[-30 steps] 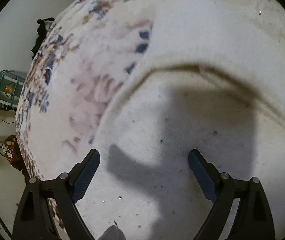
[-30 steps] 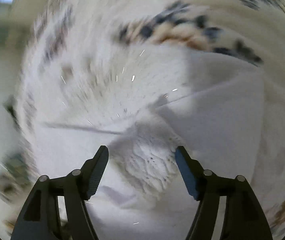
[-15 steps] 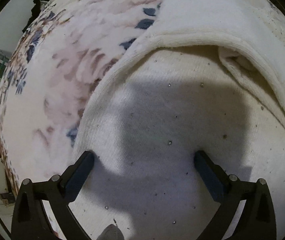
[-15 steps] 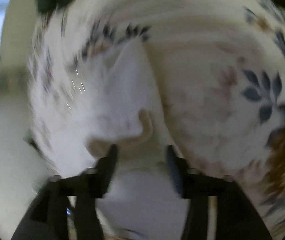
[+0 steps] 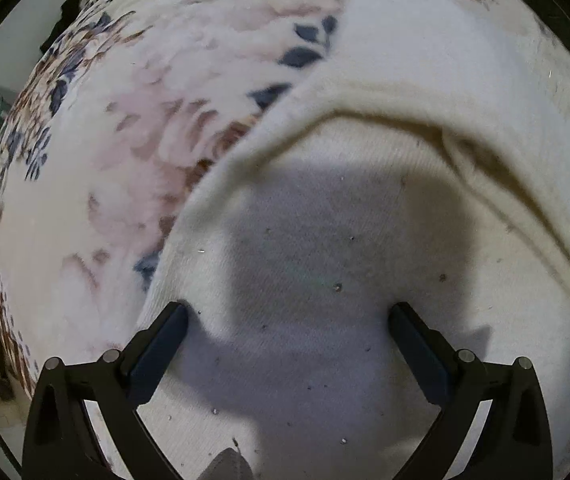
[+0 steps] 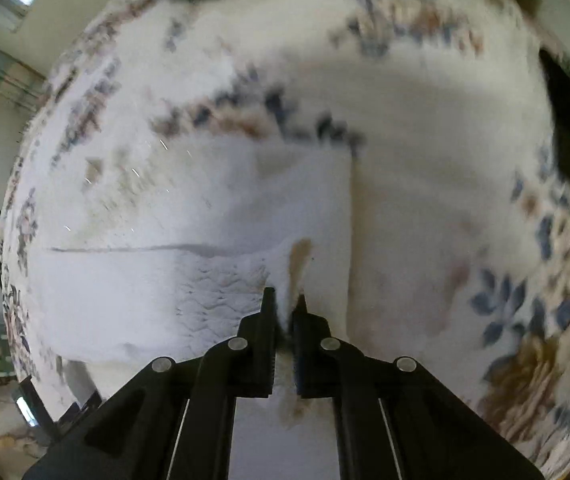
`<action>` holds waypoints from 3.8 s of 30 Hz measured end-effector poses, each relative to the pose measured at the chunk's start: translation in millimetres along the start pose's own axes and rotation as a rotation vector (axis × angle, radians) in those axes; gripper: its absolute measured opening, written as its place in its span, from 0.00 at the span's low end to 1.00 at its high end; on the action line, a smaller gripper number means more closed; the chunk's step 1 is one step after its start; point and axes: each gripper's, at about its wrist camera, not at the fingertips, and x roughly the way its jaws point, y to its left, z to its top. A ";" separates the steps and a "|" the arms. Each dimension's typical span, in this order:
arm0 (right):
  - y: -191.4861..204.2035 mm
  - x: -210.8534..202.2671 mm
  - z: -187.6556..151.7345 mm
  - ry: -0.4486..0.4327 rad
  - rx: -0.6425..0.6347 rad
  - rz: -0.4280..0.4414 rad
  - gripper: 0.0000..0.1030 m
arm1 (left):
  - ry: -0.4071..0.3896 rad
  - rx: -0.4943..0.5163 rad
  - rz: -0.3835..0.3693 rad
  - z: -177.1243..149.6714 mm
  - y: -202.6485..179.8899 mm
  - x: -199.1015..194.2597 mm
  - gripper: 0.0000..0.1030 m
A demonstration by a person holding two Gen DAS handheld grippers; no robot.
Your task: Fold small clothes
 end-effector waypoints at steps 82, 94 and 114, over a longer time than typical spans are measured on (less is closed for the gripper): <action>-242.8 74.7 98.7 0.528 0.208 0.573 0.55 | 0.067 0.466 -0.155 -315.4 -265.3 -103.9 0.03; -149.7 49.9 115.4 0.435 0.126 0.539 0.08 | -0.036 0.294 -0.268 -252.3 -158.9 -195.1 0.02; 314.3 41.1 84.9 0.389 -0.281 0.255 0.07 | -0.018 -0.131 -0.391 -131.1 150.2 -120.0 0.02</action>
